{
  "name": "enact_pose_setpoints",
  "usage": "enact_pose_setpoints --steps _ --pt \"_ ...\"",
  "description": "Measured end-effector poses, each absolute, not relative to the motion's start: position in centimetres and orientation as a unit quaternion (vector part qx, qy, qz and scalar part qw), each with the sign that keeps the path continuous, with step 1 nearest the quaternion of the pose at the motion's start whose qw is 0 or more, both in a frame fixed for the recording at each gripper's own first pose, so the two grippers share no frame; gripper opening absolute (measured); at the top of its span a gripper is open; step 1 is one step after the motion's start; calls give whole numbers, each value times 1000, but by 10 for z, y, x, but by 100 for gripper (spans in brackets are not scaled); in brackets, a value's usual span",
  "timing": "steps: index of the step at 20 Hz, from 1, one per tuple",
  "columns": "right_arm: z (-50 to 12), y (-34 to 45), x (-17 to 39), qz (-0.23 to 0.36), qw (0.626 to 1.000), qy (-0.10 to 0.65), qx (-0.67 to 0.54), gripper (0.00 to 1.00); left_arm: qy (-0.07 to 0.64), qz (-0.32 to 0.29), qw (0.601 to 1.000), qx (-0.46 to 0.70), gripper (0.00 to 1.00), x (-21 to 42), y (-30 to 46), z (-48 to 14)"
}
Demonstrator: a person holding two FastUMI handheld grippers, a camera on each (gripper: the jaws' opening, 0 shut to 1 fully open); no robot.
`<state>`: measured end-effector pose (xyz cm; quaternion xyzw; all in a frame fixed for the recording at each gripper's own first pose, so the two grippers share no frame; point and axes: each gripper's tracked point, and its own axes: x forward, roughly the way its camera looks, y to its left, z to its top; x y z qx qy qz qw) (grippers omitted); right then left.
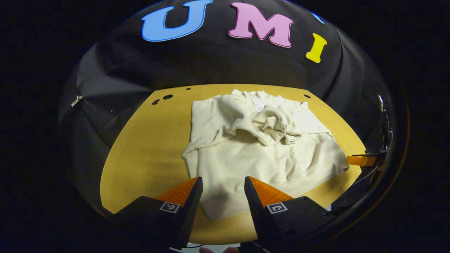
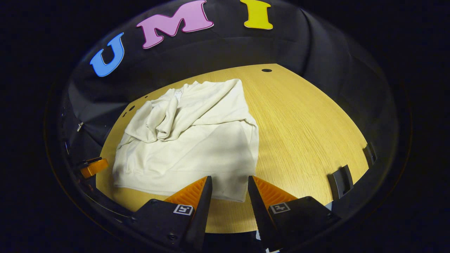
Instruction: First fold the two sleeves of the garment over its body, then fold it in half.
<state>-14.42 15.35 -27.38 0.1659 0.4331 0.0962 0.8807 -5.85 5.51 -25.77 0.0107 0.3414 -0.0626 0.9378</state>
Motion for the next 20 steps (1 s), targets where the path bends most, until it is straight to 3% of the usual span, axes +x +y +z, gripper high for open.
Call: enact_pose_setpoints --steps 2,3,14,16,17,20 --pt "-280 152 -146 95 878 441 163 64 358 -55 932 7 79 -69 63 -270" --pt "-282 152 -147 96 876 445 162 64 369 -52 928 4 74 -74 65 -278" --pt "-313 167 -151 113 854 488 142 64 434 -12 900 -22 76 -83 70 -325" --pt "-313 176 -143 125 855 484 139 64 439 -15 898 -16 70 -80 64 -325" --pt "-310 181 -142 131 855 482 141 64 441 -15 897 -15 78 -79 62 -325" --pt "-314 186 -139 131 855 491 107 64 462 -12 887 3 79 -80 58 -328"
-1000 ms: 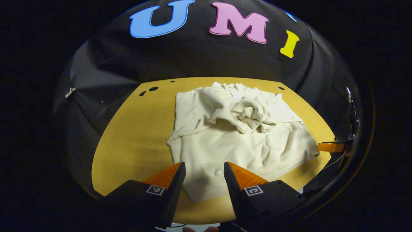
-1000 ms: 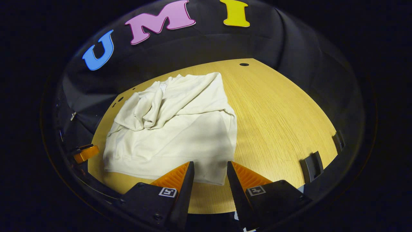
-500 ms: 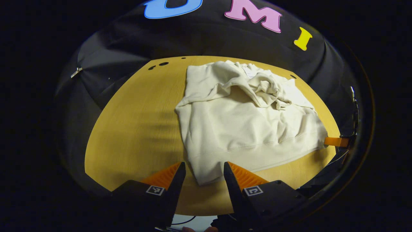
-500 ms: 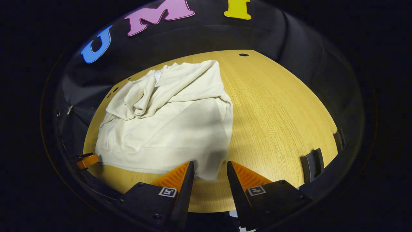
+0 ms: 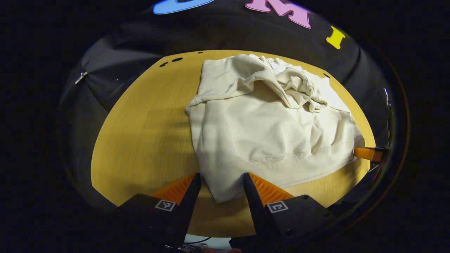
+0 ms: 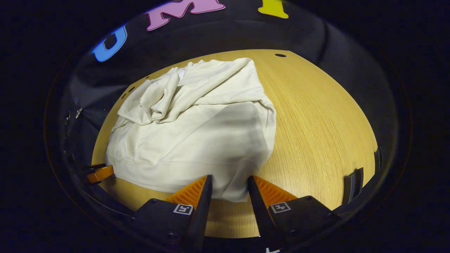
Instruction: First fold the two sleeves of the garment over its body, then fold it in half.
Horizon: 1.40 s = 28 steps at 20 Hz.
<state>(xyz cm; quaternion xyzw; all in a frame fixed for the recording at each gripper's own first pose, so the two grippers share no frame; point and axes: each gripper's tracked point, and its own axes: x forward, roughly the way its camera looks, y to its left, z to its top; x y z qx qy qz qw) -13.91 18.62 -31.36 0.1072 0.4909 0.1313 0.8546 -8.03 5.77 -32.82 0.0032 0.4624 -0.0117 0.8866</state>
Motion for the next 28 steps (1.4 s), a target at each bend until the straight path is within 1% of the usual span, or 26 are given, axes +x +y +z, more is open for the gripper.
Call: enact_pose_setpoints --steps 1,2,3,4,5,6,7,8,9,10,13,15,18,22,28 --pt "-314 187 -139 134 856 492 84 63 466 -12 885 5 78 -79 56 -328" --pt "-314 190 -137 141 860 487 67 62 465 -12 885 -2 66 -78 53 -328" --pt "-312 194 -135 147 863 479 64 63 457 -13 889 -5 70 -77 52 -326" --pt "-311 198 -134 150 868 468 70 60 448 -24 894 -2 60 -75 48 -327" --pt "-309 201 -133 152 872 458 82 51 436 -38 899 6 58 -73 44 -327" --pt "-308 205 -134 158 873 451 99 43 425 -44 904 17 30 -70 42 -327" --pt "-308 206 -135 158 872 450 109 22 419 -44 906 30 23 -70 40 -327" --pt "-309 207 -135 162 869 453 117 13 415 -43 908 40 14 -70 40 -326" --pt "-308 205 -136 163 864 459 124 7 416 -38 908 33 12 -68 41 -324" --pt "-307 203 -135 158 864 460 128 7 417 -33 908 15 7 -67 41 -323" --pt "-290 197 -132 155 876 438 132 7 418 -31 908 -26 6 -65 45 -311" --pt "-271 199 -128 156 884 417 142 7 401 -39 915 -27 6 -61 46 -295" --pt "-242 197 -110 150 894 386 170 7 378 -36 924 -45 6 -54 49 -268" --pt "-207 194 -84 137 901 350 214 7 349 -29 934 -73 6 -32 54 -234" --pt "-162 198 -46 140 916 298 229 7 298 -26 951 -82 6 12 60 -188"
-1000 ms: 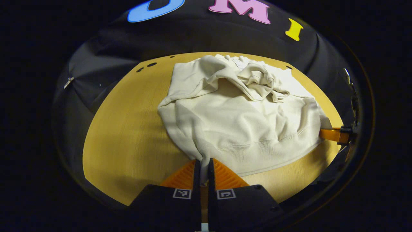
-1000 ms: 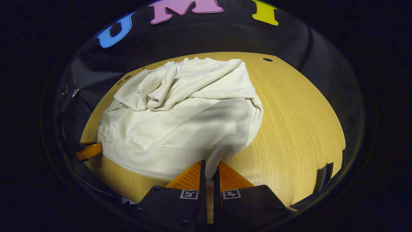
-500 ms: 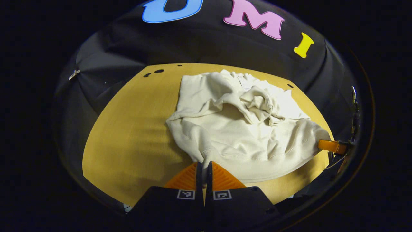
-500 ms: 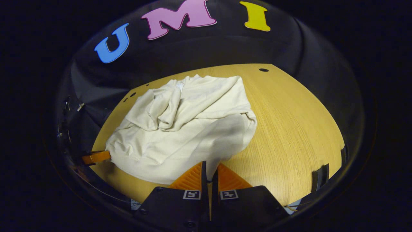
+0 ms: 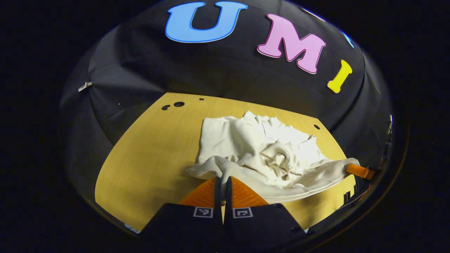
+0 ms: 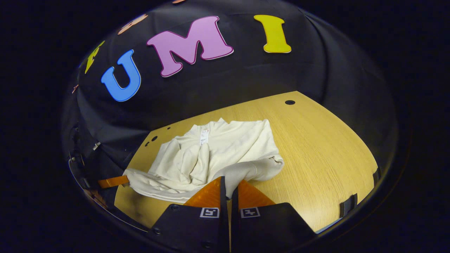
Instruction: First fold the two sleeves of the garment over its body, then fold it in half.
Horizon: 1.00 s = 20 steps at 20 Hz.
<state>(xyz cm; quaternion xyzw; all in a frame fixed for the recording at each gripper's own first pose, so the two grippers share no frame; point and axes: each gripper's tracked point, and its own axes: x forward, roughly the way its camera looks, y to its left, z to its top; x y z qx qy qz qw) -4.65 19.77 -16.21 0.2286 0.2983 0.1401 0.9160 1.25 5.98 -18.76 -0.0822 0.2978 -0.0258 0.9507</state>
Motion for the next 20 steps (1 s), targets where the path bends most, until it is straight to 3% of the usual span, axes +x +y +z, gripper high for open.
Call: enact_pose_setpoints --steps 10,20 --pt "-147 204 31 106 926 261 250 7 252 5 963 -94 6 91 68 -158" --pt "-193 221 106 85 922 288 247 7 281 46 954 -97 6 175 67 -205"
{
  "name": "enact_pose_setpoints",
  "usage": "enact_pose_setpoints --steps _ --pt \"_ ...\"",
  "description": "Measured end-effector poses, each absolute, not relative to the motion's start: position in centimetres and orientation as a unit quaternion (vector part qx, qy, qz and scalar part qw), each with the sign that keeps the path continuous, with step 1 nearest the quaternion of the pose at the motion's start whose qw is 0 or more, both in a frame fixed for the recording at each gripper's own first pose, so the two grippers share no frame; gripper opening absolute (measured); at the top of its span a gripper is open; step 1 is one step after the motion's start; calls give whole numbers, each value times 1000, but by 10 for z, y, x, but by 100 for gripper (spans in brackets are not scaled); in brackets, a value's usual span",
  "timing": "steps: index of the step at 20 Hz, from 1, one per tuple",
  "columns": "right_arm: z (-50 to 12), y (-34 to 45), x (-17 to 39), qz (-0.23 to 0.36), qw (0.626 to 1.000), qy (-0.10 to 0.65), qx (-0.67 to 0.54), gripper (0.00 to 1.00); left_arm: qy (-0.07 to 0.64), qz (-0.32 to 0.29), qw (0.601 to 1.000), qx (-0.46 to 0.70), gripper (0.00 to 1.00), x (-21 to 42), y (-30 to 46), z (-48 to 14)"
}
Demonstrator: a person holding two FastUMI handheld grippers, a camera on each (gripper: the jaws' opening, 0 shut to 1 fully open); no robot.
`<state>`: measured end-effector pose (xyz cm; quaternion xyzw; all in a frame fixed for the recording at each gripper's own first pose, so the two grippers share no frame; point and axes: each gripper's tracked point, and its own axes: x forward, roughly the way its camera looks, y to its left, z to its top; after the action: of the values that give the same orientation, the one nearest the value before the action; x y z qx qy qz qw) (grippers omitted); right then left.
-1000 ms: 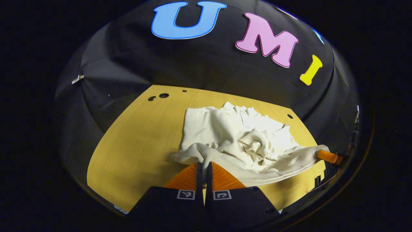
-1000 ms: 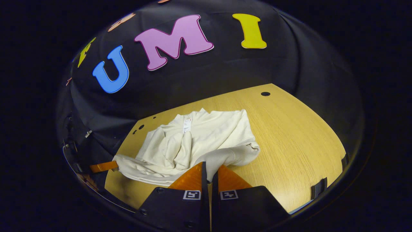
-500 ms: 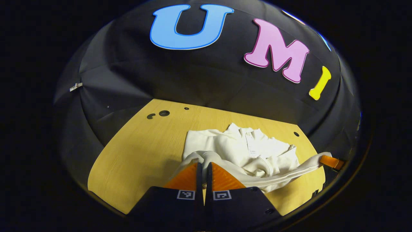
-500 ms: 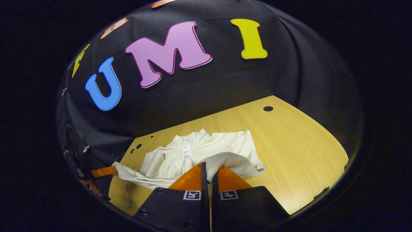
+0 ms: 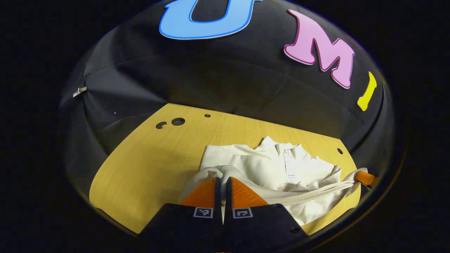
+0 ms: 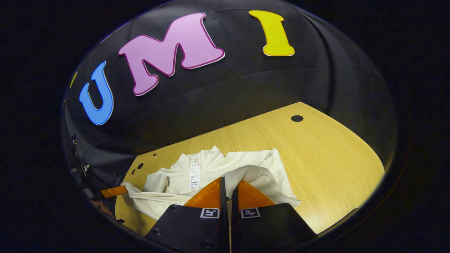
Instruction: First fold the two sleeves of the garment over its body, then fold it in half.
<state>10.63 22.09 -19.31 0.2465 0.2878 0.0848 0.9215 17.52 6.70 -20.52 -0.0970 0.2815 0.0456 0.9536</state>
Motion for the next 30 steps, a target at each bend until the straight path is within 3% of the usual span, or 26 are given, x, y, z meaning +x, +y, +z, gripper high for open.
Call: enact_pose_setpoints --steps 9,21,25,26,29,30 --pt "-273 240 127 71 904 364 211 7 347 65 931 -94 6 210 62 -278" --pt "-295 246 124 73 891 396 211 11 345 44 937 -36 7 210 58 -286" --pt "-286 241 124 71 895 388 210 12 342 48 937 -44 15 209 57 -284" --pt "-283 239 122 70 897 385 207 20 341 46 938 -50 19 208 57 -281" --pt "-273 235 119 70 902 375 201 30 335 48 940 -46 34 205 61 -273" --pt "-270 233 117 70 903 373 200 24 330 48 942 -43 42 203 62 -268"
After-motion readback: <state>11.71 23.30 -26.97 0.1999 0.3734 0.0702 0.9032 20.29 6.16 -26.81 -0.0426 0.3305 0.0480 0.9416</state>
